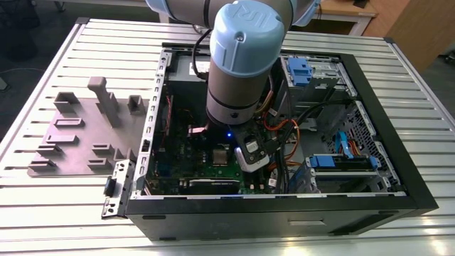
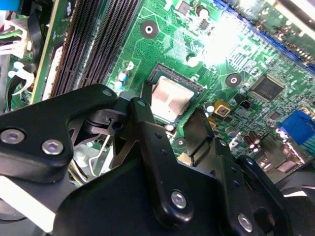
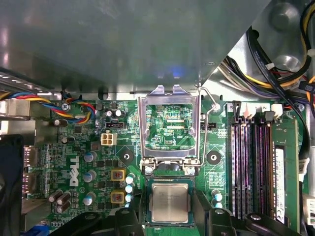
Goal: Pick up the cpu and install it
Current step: 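Place the cpu into insertion slot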
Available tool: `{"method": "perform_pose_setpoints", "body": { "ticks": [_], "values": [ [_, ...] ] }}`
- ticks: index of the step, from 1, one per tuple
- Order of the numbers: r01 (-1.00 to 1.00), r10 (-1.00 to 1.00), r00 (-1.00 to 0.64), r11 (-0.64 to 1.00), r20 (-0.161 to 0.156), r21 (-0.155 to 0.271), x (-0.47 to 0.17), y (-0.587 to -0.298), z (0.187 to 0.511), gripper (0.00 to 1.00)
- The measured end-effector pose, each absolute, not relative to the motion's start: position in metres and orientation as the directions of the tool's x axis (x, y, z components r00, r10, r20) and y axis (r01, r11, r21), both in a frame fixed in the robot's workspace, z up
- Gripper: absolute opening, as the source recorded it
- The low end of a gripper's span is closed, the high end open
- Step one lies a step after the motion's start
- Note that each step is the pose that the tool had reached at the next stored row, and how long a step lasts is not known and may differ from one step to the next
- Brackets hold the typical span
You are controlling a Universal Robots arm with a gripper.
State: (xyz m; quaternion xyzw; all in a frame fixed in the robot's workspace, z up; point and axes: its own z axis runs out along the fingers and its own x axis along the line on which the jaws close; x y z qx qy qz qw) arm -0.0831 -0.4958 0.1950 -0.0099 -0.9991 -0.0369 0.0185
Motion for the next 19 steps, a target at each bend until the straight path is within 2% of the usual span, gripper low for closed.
{"method": "perform_pose_setpoints", "body": {
  "ticks": [19],
  "values": [
    [0.039,0.037,-0.999,0.996,0.038,0.076,-0.0798,-0.4955,0.1925,0.53]
  ]
}}
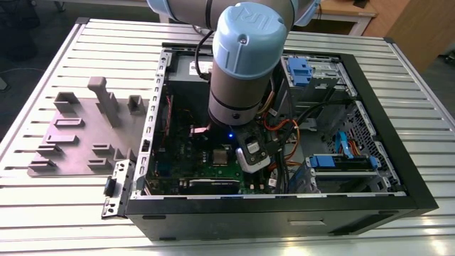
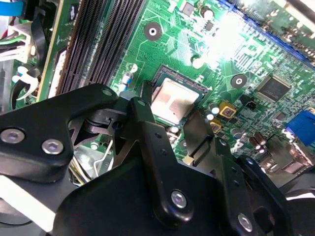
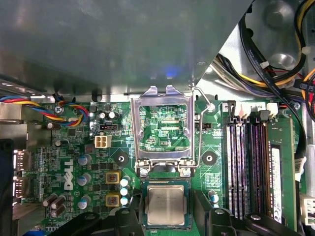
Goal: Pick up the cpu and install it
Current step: 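Place the cpu into insertion slot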
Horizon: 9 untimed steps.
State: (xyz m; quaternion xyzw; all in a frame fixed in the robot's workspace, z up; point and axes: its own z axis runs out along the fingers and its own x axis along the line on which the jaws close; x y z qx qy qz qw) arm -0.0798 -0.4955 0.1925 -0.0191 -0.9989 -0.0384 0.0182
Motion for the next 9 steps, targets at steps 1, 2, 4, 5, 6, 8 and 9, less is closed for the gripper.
{"method": "perform_pose_setpoints", "body": {
  "ticks": [1,2,4,5,6,8,9],
  "values": [
    [0.039,0.037,-0.999,0.996,0.038,0.076,-0.0798,-0.4955,0.1925,0.53],
    [0.039,0.037,-0.999,0.996,0.038,0.076,-0.0798,-0.4955,0.1925,0.53],
    [0.039,0.037,-0.999,0.996,0.038,0.077,-0.0798,-0.4955,0.1923,0.53],
    [0.039,0.037,-0.999,0.996,0.038,0.077,-0.0798,-0.4955,0.1922,0.53],
    [0.039,0.037,-0.999,0.996,0.038,0.077,-0.0798,-0.4955,0.1922,0.53],
    [0.039,0.037,-0.999,0.996,0.038,0.076,-0.0799,-0.4956,0.1923,0.45],
    [0.039,0.037,-0.999,0.996,0.038,0.076,-0.0799,-0.4956,0.1923,0.45]
  ]
}}
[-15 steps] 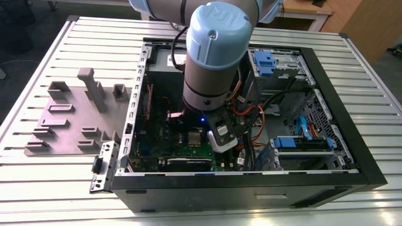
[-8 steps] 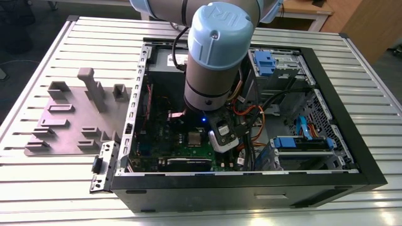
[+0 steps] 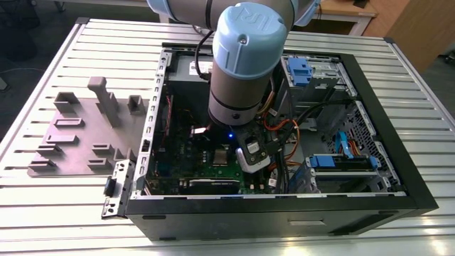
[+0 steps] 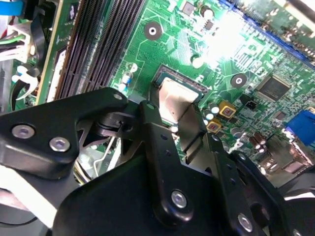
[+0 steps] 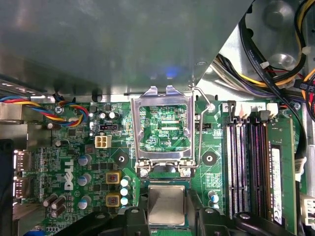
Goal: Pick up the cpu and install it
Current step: 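Place the cpu into insertion slot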
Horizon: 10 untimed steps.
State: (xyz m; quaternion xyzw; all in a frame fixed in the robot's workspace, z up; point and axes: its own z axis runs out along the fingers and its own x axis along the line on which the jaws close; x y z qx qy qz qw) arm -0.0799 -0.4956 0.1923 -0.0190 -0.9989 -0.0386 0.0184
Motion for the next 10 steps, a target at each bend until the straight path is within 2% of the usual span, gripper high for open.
{"method": "perform_pose_setpoints", "body": {
  "ticks": [1,10],
  "values": [
    [0.039,0.037,-0.999,0.996,0.038,0.077,-0.0798,-0.4955,0.1922,0.4],
    [0.025,0.023,-0.999,0.997,0.038,0.077,-0.0808,-0.497,0.1927,0.4]
  ]
}}
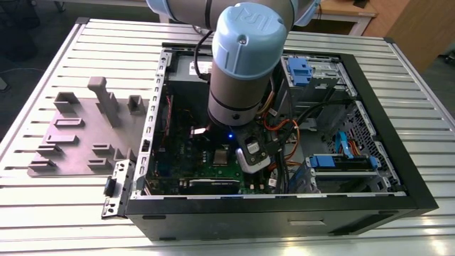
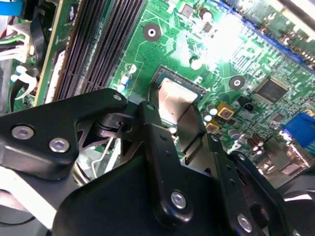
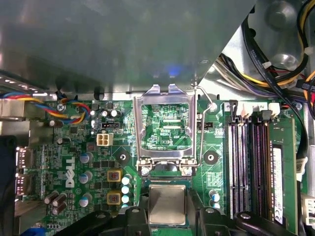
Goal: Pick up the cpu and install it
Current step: 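Place the cpu into insertion slot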
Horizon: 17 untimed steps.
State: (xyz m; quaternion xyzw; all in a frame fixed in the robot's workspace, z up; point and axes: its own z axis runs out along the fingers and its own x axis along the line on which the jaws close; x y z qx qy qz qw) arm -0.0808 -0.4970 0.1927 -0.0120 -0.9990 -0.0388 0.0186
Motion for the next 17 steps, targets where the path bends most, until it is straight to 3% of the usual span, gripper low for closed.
{"method": "perform_pose_setpoints", "body": {
  "ticks": [10,12,13,17],
  "values": [
    [0.018,0.015,-0.999,0.997,0.038,0.078,-0.0808,-0.4976,0.1923,0.4],
    [0.018,0.015,-0.999,0.997,0.038,0.078,-0.0808,-0.4976,0.1923,0.42],
    [0.018,0.015,-0.999,0.997,0.038,0.078,-0.0808,-0.4976,0.1923,0.48],
    [0.018,0.015,-0.999,0.997,0.038,0.078,-0.0808,-0.4977,0.1943,0.48]
  ]
}}
